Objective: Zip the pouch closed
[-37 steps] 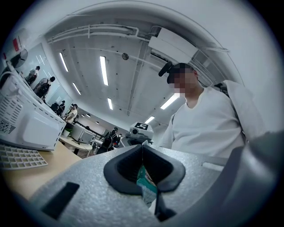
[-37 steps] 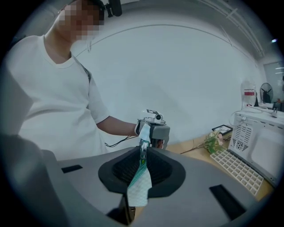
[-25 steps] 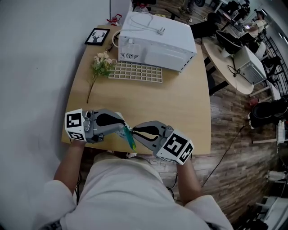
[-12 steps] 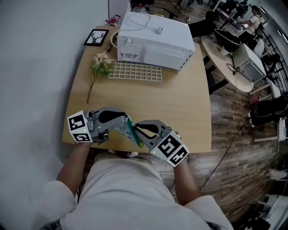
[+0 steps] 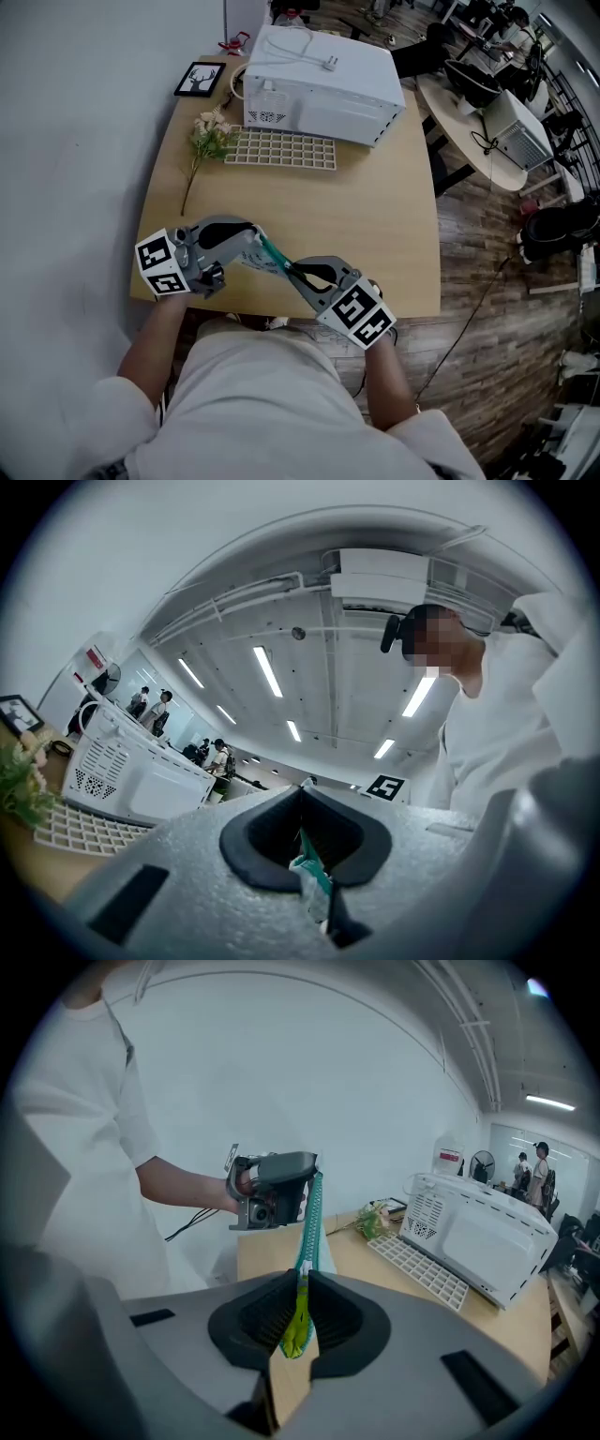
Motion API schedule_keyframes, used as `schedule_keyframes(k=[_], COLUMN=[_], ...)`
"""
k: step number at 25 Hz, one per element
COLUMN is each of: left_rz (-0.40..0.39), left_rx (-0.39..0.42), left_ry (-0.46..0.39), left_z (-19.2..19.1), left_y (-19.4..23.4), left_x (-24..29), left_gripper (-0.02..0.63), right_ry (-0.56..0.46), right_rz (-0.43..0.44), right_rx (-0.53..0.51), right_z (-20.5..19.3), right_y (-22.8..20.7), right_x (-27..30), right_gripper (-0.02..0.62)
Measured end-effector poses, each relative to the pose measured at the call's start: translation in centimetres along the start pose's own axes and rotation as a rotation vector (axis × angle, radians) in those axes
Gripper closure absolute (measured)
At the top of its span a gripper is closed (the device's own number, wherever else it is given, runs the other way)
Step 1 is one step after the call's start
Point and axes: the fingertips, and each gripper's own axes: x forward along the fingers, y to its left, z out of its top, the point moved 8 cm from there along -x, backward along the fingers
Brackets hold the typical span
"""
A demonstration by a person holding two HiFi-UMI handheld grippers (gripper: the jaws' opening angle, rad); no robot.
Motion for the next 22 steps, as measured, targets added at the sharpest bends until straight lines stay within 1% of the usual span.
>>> schedule_keyframes(k=[11, 17, 22], left_rz=[0.028, 0.056, 0.069], left_rx=[0.006, -0.011, 0.004], left_ry=[0.010, -0.018, 0.010], left_z=[-0.3, -0.2, -0.3], left_y=[0.3, 0.9, 1.4], left_x=[-0.7, -1.7, -2.3], left_gripper=[0.594, 0.593, 0.594], right_ry=[0.006, 0.035, 0.055], right_rz=[-0.029, -0.057, -0.071], right_rx=[0.013, 0.020, 0.024], right_z=[-0.5, -1.4, -1.8], right_y=[-0.1, -0.6, -1.0], right_x=[-0.1, -0.3, -0.3], right_gripper=[0.555, 0.555, 0.555])
